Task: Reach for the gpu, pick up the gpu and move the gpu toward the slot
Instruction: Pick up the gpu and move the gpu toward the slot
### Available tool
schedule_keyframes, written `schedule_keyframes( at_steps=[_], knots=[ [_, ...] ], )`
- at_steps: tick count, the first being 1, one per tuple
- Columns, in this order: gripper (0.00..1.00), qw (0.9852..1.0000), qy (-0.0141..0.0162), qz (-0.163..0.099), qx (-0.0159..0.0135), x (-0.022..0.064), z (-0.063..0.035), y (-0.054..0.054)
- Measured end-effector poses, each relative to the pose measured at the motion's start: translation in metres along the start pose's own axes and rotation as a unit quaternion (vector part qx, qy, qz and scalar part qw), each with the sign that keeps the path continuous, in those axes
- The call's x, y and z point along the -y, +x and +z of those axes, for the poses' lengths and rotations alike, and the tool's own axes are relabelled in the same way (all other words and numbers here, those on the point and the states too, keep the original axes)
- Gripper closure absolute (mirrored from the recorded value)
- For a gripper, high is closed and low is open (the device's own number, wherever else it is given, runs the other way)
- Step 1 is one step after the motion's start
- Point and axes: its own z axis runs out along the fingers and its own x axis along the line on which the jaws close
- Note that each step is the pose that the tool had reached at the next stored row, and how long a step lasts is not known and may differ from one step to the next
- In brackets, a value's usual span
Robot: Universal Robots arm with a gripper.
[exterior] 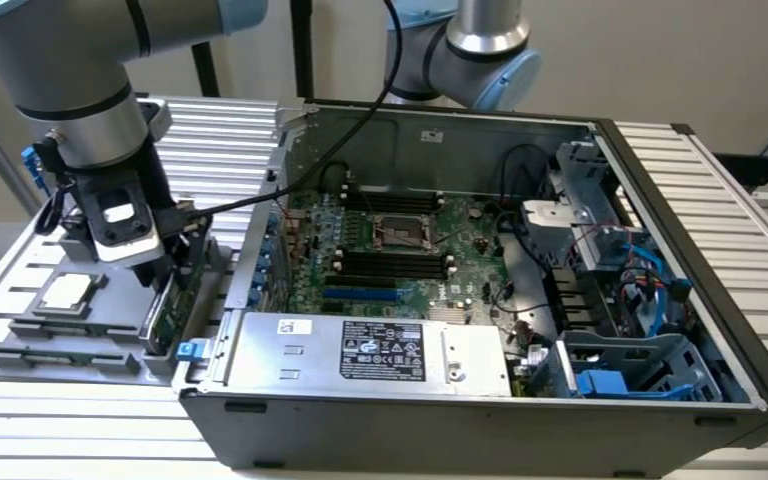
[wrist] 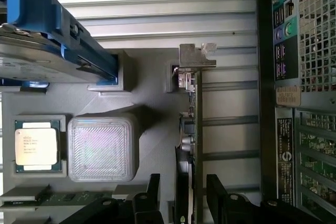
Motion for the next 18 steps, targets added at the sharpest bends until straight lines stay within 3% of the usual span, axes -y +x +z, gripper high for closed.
schedule_keyframes(
  at_steps=[11, 14, 15, 18],
  knots=[
    [0.52, 1.0000, 0.0000, 0.000, 0.0000, -0.0021, 0.0036, 0.0001],
    [0.60, 1.0000, 0.0000, 0.000, 0.0000, -0.0022, 0.0043, -0.0003],
    [0.67, 1.0000, -0.0001, 0.000, 0.0001, -0.0022, 0.0044, -0.0007],
    [0.67, 1.0000, 0.0000, 0.000, 0.0000, -0.0023, 0.0045, -0.0024]
  ],
)
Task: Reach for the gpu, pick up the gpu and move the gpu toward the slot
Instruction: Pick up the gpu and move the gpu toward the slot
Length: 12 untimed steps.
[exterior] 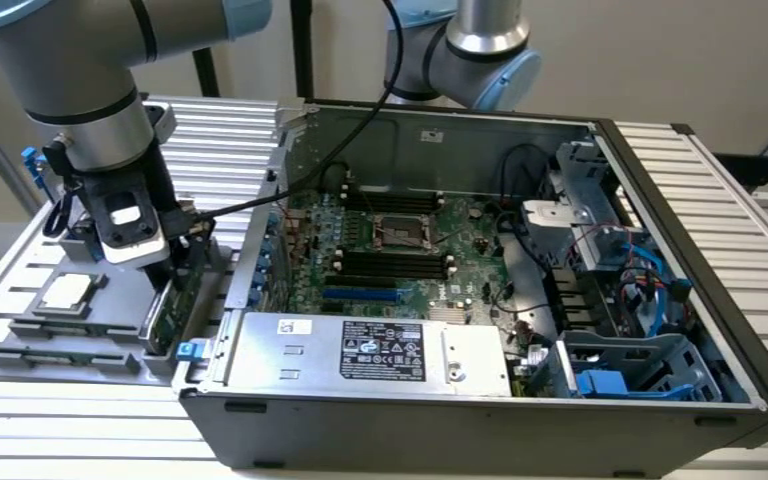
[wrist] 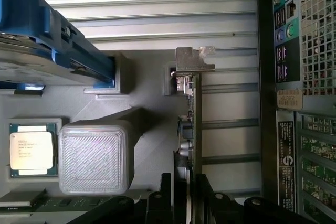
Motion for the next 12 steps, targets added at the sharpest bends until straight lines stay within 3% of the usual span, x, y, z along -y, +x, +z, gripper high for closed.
schedule_keyframes(
  at_steps=[6, 8, 12],
  knots=[
    [0.67, 1.0000, 0.0001, 0.000, -0.0001, 0.0000, 0.0005, -0.0005],
    [0.74, 1.0000, 0.0001, 0.000, -0.0001, 0.0000, 0.0006, -0.0005],
    [0.74, 1.0000, 0.0001, 0.000, -0.0001, 0.0000, 0.0007, -0.0005]
  ],
)
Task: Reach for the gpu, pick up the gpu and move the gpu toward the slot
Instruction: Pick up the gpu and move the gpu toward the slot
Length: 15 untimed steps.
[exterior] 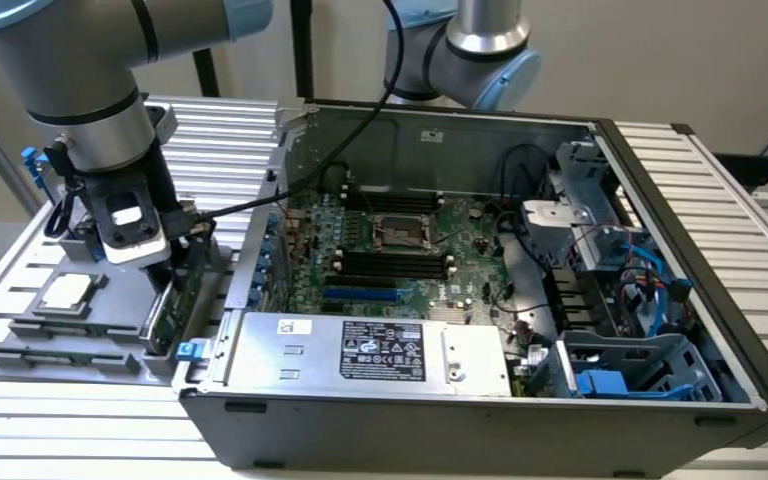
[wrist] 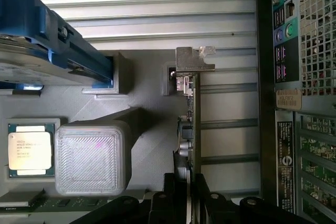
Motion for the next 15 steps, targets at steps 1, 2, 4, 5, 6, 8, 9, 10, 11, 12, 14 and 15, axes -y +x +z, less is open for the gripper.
schedule_keyframes(
  at_steps=[1, 2, 4, 5, 6, 8, 9, 10, 11, 12, 14, 15],
  knots=[
    [0.74, 1.0000, 0.0000, 0.000, 0.0000, 0.0000, 0.0000, 0.0000],
    [0.74, 1.0000, -0.0001, 0.000, 0.0000, 0.0000, 0.0000, 0.0000],
    [0.74, 1.0000, -0.0006, 0.000, -0.0006, -0.0001, -0.0002, -0.0001],
    [0.74, 1.0000, -0.0010, 0.000, -0.0012, -0.0001, -0.0004, -0.0001],
    [0.74, 1.0000, -0.0012, 0.000, -0.0022, 0.0000, -0.0008, -0.0001],
    [0.74, 1.0000, -0.0018, 0.000, -0.0045, 0.0001, -0.0015, -0.0001],
    [0.74, 1.0000, -0.0022, 0.000, -0.0058, 0.0001, -0.0018, -0.0001],
    [0.74, 1.0000, -0.0024, 0.000, -0.0072, 0.0001, -0.0020, -0.0001],
    [0.74, 1.0000, -0.0024, -0.001, -0.0091, 0.0002, -0.0022, -0.0001],
    [0.74, 0.9999, -0.0023, -0.001, -0.0110, 0.0003, -0.0023, -0.0001],
    [0.74, 0.9999, -0.0022, -0.002, -0.0141, 0.0003, -0.0023, -0.0001],
    [0.74, 0.9999, -0.0022, -0.004, -0.0156, 0.0004, -0.0022, -0.0002]
  ],
)
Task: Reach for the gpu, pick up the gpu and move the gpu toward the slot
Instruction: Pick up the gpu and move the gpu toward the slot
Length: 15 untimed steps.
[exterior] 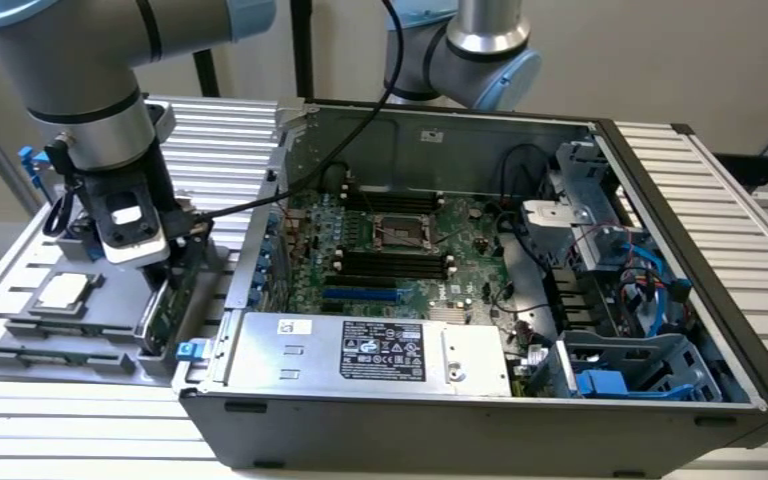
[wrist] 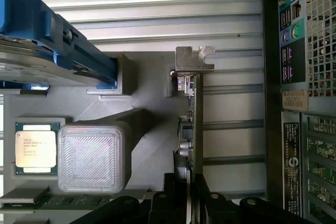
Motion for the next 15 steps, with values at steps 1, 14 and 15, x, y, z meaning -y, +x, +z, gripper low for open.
schedule_keyframes(
  at_steps=[1, 14, 15],
  knots=[
    [0.74, 1.0000, 0.0000, -0.002, -0.0013, 0.0000, 0.0000, 0.000],
    [0.74, 0.9999, 0.0002, -0.017, -0.0044, 0.0000, -0.0087, -0.001],
    [0.74, 0.9998, 0.0003, -0.017, -0.0044, 0.0000, -0.0108, -0.001]
  ],
)
